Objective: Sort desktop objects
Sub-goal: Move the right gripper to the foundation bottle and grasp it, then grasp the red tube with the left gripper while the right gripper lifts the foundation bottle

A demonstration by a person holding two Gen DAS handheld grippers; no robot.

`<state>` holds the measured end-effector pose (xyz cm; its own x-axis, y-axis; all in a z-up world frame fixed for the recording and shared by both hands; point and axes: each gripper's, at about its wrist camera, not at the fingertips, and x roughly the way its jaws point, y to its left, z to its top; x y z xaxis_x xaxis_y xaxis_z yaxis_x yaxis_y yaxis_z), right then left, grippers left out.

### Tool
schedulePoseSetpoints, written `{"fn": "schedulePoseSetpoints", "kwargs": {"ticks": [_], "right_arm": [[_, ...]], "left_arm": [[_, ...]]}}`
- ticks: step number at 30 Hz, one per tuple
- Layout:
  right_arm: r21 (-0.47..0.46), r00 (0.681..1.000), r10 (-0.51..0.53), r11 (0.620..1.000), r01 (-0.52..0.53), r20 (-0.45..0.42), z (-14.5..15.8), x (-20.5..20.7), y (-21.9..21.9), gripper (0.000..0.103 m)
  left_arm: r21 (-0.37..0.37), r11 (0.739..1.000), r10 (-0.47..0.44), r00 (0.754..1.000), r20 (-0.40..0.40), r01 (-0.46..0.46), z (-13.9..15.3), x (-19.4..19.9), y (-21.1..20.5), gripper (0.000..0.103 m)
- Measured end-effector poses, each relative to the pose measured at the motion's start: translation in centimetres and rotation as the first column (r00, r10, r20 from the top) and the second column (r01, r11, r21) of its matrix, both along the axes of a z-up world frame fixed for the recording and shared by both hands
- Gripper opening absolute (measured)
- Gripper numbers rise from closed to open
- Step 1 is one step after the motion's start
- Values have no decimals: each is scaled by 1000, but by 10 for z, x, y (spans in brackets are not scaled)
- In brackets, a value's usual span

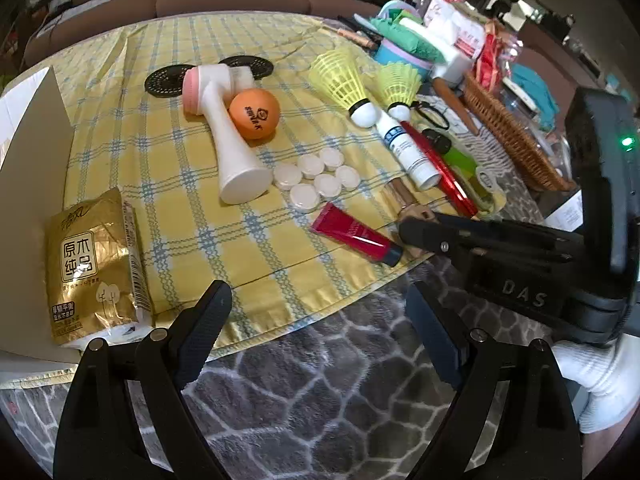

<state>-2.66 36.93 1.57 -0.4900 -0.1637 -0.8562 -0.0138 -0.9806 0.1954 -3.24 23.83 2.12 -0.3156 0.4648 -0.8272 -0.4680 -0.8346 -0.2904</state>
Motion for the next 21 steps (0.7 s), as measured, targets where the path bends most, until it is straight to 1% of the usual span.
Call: {"fn": "schedulePoseSetpoints", "kwargs": {"ticks": [2, 6, 9, 12, 15, 18, 19, 20, 21], "right_arm": [[-15, 1000, -9, 1000, 9, -15, 2, 2, 5, 22], [-72, 995, -71, 995, 66, -69, 13, 13, 27, 22], [-102, 991, -111, 989, 102, -80, 15, 18, 39, 22], [-119, 989, -124, 986, 114, -82, 15, 19, 44, 22], [-132, 987, -136, 983, 125, -83, 16, 20, 49, 22], [-135, 988, -130, 984, 118, -84, 16, 21, 51, 22], [-135, 988, -127, 984, 115, -85, 17, 22, 50, 22], [-135, 989, -123, 985, 111, -85, 17, 21, 50, 22], [-136, 989, -119, 985, 107, -86, 17, 22, 49, 22]], "left_arm": [[-1, 1000, 5, 1000, 2, -5, 1, -2, 2, 90], [8, 1000, 9, 1000, 15, -9, 4, -8, 17, 91], [10, 999, 38, 998, 47, -39, 1, -19, 31, 90], [-20, 998, 65, 998, 23, -64, -2, -23, 43, 88], [-76, 995, 59, 998, -22, -60, -5, -23, 51, 82], [-127, 992, 14, 997, -74, -23, -7, -17, 54, 73], [-144, 990, -3, 996, -92, -10, -7, -14, 53, 68], [-157, 988, -18, 994, -104, 2, -7, -13, 51, 60], [-160, 987, -27, 994, -109, 9, -6, -13, 49, 56]]}}
